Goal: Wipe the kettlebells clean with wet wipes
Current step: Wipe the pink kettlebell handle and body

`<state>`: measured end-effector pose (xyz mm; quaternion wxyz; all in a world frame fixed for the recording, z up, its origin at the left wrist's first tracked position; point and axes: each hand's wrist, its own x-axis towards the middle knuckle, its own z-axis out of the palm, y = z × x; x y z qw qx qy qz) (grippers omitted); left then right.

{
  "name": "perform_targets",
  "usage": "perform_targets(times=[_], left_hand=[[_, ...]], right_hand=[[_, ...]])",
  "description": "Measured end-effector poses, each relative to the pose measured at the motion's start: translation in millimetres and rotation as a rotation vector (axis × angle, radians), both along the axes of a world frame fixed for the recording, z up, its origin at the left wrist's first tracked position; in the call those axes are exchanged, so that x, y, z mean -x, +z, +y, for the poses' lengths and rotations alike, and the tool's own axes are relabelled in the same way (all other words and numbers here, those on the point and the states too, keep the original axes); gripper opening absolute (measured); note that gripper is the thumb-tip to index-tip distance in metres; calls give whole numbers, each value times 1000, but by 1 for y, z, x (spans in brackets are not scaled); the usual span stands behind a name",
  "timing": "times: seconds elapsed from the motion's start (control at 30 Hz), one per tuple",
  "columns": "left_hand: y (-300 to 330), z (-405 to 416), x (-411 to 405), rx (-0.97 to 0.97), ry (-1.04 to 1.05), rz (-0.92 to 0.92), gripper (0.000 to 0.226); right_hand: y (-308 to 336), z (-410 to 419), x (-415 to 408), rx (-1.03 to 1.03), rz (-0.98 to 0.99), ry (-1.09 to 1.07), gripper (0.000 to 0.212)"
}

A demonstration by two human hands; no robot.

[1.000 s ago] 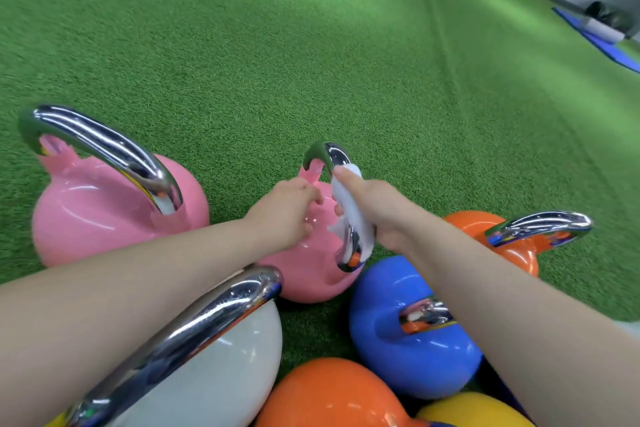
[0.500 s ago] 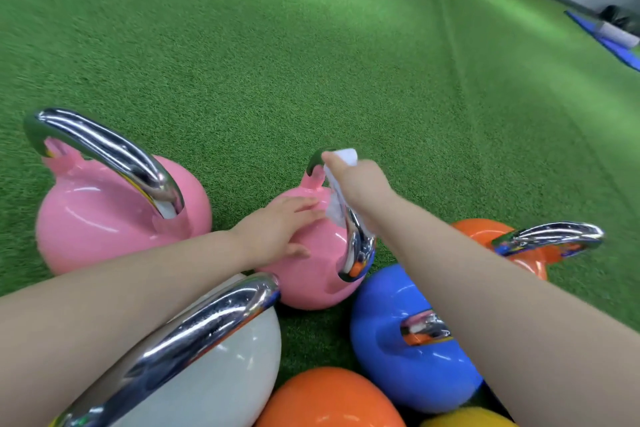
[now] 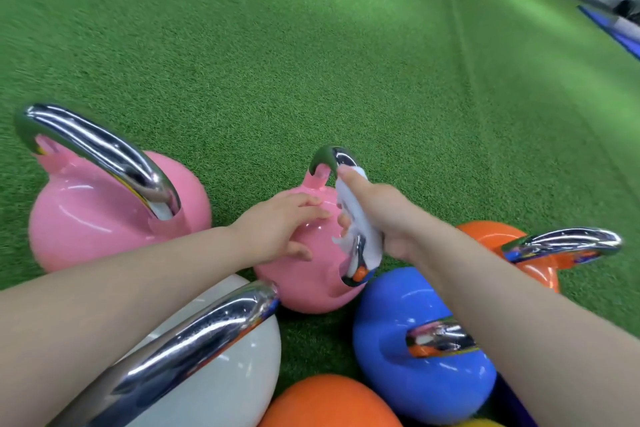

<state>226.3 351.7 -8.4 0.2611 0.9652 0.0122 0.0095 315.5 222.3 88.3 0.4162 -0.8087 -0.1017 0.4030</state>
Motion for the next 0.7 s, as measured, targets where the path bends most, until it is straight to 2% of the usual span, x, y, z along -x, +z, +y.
perform_targets(times=[0.1, 0.27, 0.37, 0.47, 0.53, 0.63, 0.7], left_hand=[[4, -1, 0, -4, 6, -10, 71], [9, -2, 1, 7, 9, -3, 71], [9, -2, 1, -5, 17, 25, 73], [11, -1, 2, -21, 11, 67, 72], [12, 1, 2, 97, 56, 45, 56], [21, 5, 3, 415, 338, -109, 4], [26, 6, 3, 502, 513, -163, 11]], right_hand=[[11, 27, -18, 81, 88, 5, 50], [29, 65, -33, 399, 99, 148, 57], [37, 77, -29, 533, 12, 293, 55], [37, 78, -18, 487, -170, 262, 49], [34, 76, -13, 432, -255, 226, 49], [32, 64, -12, 438, -336, 335, 43], [31, 56, -9, 424, -412, 376, 35]])
